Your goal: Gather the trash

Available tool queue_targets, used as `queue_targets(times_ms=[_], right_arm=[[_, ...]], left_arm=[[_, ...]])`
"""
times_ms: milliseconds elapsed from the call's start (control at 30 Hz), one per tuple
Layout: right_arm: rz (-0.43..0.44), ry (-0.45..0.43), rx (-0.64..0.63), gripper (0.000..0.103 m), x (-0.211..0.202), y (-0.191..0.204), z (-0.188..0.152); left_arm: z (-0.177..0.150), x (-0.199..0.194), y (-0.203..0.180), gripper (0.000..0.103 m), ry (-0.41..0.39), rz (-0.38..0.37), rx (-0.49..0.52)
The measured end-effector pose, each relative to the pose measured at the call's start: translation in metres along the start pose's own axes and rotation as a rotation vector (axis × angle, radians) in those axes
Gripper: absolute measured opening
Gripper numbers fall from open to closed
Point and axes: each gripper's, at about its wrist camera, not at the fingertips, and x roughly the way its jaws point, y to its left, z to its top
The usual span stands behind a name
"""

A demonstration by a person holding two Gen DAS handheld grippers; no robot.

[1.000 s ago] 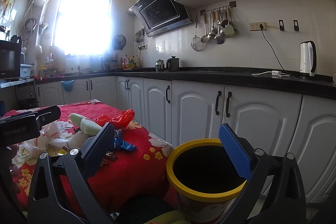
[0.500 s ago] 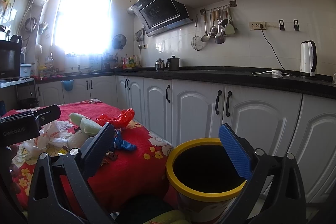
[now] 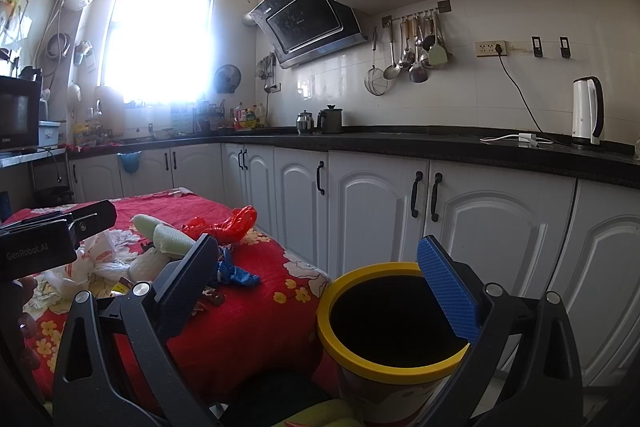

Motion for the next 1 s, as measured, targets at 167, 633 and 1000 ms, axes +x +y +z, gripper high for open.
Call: queue_targets(times_ms=[167,633,1000], right_arm=[[-0.001,0.001,0.001,0.097,0.0,0.0,0.0],[0.094,0.045,-0.015,0.097,0.014,0.013,-0.003],[0.229,0.102,-0.06,0.097,0.049,0.051,0.018]], left_arm=[[0.001,-0.001,-0.001,0.092,-0.001,0.0,0.0],[0.003,0.005,0.016,0.092,0.005,0.03,-0.025],[0.018,0.009,0.058,0.092,-0.006,0.147,-0.086]])
